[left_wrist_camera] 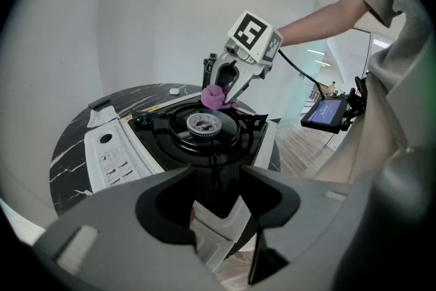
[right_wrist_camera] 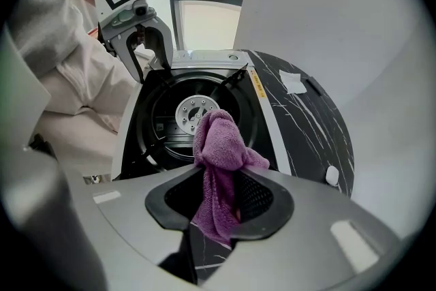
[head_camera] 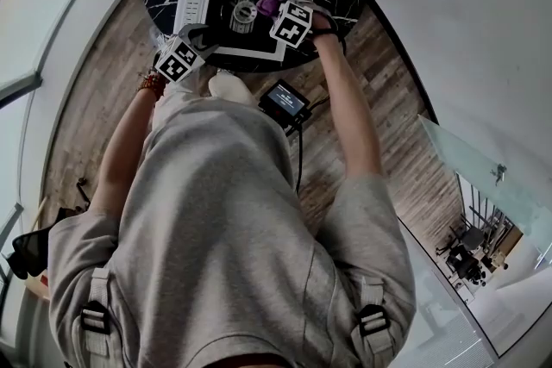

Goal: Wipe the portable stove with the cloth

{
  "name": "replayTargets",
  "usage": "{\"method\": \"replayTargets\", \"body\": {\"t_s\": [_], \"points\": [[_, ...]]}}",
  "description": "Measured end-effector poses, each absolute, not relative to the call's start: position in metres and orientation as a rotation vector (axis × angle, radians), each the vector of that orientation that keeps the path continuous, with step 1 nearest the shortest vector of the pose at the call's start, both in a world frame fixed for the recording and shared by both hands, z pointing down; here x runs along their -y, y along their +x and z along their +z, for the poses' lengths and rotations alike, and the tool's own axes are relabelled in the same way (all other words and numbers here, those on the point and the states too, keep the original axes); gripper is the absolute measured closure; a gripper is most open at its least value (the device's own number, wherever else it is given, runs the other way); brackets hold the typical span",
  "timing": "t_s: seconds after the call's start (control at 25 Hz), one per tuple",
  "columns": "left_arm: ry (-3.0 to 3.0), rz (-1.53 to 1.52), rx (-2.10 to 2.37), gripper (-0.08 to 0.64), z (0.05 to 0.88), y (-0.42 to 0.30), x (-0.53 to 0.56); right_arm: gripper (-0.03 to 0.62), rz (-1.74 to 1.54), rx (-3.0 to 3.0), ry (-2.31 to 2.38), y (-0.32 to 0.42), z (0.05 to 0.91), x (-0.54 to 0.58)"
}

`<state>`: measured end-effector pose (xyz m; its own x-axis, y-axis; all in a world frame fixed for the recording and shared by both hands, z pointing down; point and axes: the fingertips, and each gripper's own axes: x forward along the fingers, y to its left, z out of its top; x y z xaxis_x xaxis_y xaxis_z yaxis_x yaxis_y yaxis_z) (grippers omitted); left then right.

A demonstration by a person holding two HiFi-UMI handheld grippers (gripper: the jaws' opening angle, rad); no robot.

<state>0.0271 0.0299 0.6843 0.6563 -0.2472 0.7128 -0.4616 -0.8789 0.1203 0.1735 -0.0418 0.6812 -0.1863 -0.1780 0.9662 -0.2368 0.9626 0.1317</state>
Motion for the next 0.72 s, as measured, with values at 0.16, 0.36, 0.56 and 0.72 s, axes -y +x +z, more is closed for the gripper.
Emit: {"method": "replayTargets", "body": {"t_s": [0.16,0.36,0.56,0.72], "points": [[2.585,1.047,0.568,0.364,0.687,0.028,-0.031,0.468,0.058,1.769,0.300,0.174,0.682,0.039],[2.587,1.051,0.574,0.364,0.686,0.027,-0.031,0.468,0.066,1.775,0.305,0.172,0.681,0.035],[2.586,1.050,0.575,0.368,0.685,0.027,-0.030,0.468,0.076,1.779,0.308,0.173,0.680,0.030],[2.587,1.049,0.578,0.370,0.686,0.026,-0.029,0.468,0.078,1.781,0.308,0.173,0.681,0.026]]}}
